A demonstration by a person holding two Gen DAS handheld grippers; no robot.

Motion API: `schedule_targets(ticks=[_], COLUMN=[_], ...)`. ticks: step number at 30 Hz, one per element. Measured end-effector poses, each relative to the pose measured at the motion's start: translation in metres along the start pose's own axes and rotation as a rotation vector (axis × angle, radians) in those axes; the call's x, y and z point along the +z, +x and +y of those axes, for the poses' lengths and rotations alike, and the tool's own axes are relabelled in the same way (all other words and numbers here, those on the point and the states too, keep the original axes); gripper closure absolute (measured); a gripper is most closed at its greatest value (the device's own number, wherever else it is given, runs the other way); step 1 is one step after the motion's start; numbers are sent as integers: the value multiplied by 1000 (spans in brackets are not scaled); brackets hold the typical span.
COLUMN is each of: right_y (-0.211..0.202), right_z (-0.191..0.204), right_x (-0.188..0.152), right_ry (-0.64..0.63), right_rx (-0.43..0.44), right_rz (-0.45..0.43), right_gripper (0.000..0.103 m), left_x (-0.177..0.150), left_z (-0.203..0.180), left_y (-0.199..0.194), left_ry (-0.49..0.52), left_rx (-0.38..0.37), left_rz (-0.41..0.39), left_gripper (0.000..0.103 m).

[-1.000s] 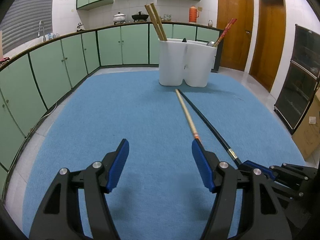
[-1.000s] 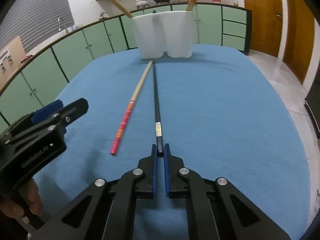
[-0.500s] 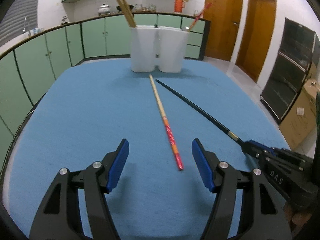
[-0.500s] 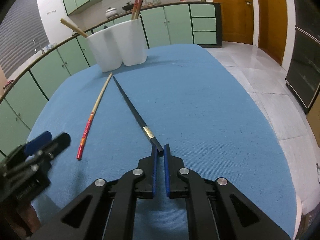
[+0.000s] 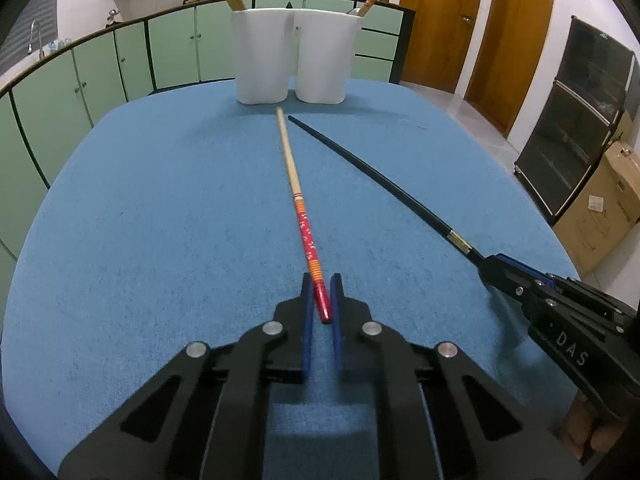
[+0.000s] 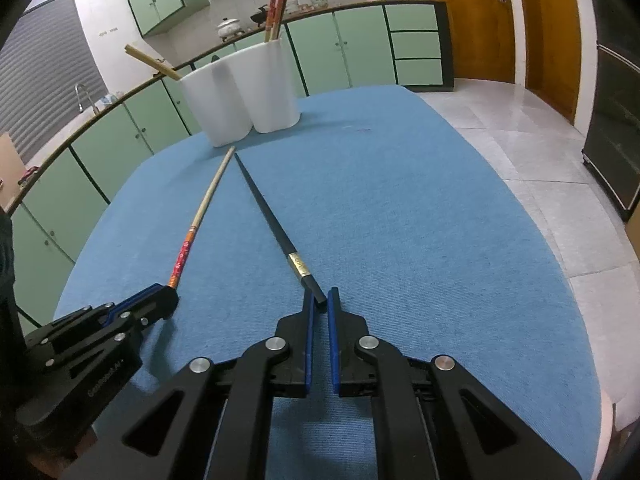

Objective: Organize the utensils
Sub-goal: 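Adjust grips on the red-patterned and black chopsticks at their ends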

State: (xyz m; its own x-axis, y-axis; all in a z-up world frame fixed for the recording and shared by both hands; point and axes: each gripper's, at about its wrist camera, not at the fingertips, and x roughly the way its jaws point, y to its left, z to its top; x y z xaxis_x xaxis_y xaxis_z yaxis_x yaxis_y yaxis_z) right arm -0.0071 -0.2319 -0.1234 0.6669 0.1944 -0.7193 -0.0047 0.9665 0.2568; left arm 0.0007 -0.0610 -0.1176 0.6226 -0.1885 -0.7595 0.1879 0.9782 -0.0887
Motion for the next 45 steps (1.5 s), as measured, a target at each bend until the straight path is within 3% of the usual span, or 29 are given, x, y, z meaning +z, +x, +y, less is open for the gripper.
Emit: schedule_targets(ticks=[7,9,15,27,32,39,45], right_y=[2,3,0,-12,-17,-12,-25], right_z=[17,21,30,-10,-4,22,8], right_x=[-3,-3,-5,-4,-10,-13,-10], right_ry=[-83,-103,-120,49,33,-68,-44], right_rx=[-20,-30,-4,-130,-103,38,18], right_rz=[5,7,8,-1,22,49,-5], right_gripper=[91,96,97,97,103,101,98], left_x=[2,3,7,6,4,4,-2], left_z=[11,14,19,40,39,42,41], left_y=[-5,-10,-22,-25,-22,-12,-21], left_ry=[-40,-52,-47,-87,-78,-89,-76], left_rx=[22,33,73,108,106,85,98], left_rz=[-19,-41,-100,-87,-72,-30,-53], left_gripper=[98,98,98,98,98,97,90])
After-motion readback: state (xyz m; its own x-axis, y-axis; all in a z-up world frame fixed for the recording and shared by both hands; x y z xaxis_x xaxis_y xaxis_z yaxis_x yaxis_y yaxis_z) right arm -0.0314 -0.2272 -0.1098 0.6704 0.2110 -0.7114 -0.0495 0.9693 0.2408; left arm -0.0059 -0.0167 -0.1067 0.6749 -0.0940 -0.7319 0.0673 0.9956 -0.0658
